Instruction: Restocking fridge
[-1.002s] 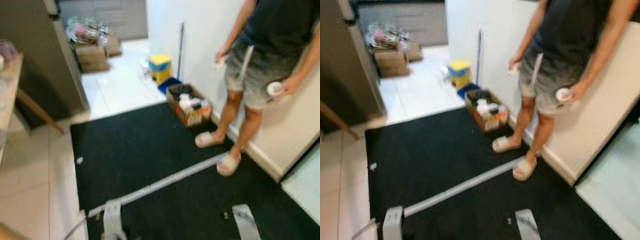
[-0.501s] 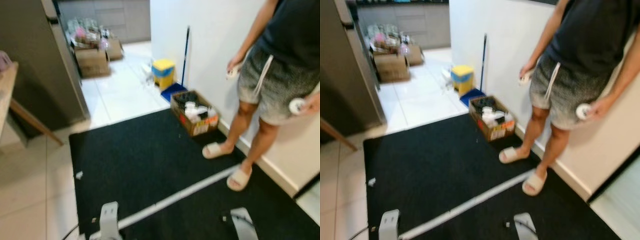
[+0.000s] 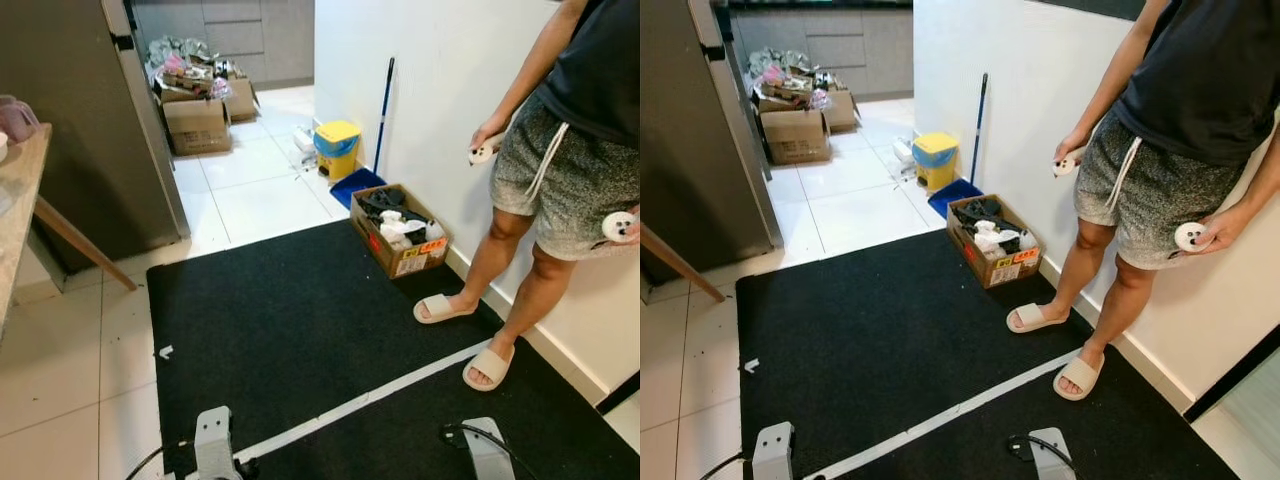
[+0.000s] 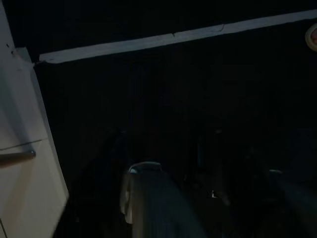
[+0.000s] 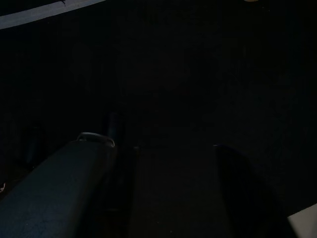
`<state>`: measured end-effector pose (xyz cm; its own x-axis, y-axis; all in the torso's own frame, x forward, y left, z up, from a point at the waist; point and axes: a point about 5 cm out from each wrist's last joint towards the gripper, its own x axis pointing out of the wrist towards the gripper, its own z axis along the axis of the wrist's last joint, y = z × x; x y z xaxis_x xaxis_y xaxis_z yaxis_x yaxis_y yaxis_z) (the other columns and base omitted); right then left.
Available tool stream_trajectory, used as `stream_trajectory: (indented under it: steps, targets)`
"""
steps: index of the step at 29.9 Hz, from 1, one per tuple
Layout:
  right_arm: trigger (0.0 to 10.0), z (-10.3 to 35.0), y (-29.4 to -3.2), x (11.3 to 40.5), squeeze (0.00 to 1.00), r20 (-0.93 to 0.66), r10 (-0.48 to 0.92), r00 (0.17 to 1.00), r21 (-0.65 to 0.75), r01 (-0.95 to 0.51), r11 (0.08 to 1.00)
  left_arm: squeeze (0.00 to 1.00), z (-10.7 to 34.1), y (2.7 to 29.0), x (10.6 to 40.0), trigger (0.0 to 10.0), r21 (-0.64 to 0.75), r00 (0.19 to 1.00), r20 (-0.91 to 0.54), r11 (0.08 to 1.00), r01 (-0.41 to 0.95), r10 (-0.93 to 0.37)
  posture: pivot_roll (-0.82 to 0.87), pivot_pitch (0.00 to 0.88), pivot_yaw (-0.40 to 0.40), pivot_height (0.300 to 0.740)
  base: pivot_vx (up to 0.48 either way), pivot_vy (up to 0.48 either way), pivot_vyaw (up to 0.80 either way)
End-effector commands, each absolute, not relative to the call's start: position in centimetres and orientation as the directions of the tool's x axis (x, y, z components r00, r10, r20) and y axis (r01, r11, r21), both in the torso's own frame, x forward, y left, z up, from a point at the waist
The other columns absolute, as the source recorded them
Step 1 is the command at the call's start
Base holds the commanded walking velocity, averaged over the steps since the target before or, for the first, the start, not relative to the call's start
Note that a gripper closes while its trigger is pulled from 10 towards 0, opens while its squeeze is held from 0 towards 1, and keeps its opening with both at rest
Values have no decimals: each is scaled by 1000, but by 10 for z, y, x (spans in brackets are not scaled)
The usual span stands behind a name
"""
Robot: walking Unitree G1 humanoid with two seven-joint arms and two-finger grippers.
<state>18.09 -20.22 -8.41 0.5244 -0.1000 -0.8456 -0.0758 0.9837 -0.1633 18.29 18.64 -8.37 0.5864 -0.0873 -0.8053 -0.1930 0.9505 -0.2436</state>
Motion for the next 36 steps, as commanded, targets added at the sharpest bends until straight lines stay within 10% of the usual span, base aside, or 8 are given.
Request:
stream_trajectory:
  steps: [1,20,21,22,36]
  targets:
    - [10000,-86,-203,177,1000,-855,-99,508,-156,-71,985,1000,-86,187,179,10000,-240,571,-816,950,-197,-88,7,0,-28,740,0,0,0]
    - [10000,-86,-204,175,1000,-857,-106,504,-175,-90,981,1000,-86,186,178,10000,-237,571,-816,954,-184,-93,9,3,-27,740,0,0,0]
    - [10000,-87,-204,175,286,-860,-106,500,-170,-84,982,412,-86,186,178,10000,-233,570,-817,956,-179,-92,9,3,-27,740,0,0,0]
    - [10000,-87,-203,174,0,-863,-96,496,-155,-78,985,0,-86,186,178,10000,-235,571,-816,956,-178,-94,9,3,-27,740,0,0,0]
    - [10000,-88,-200,174,0,-866,-54,497,-78,-28,997,0,-86,184,178,10000,-234,573,-812,961,-149,-109,8,1,-27,740,0,0,0]
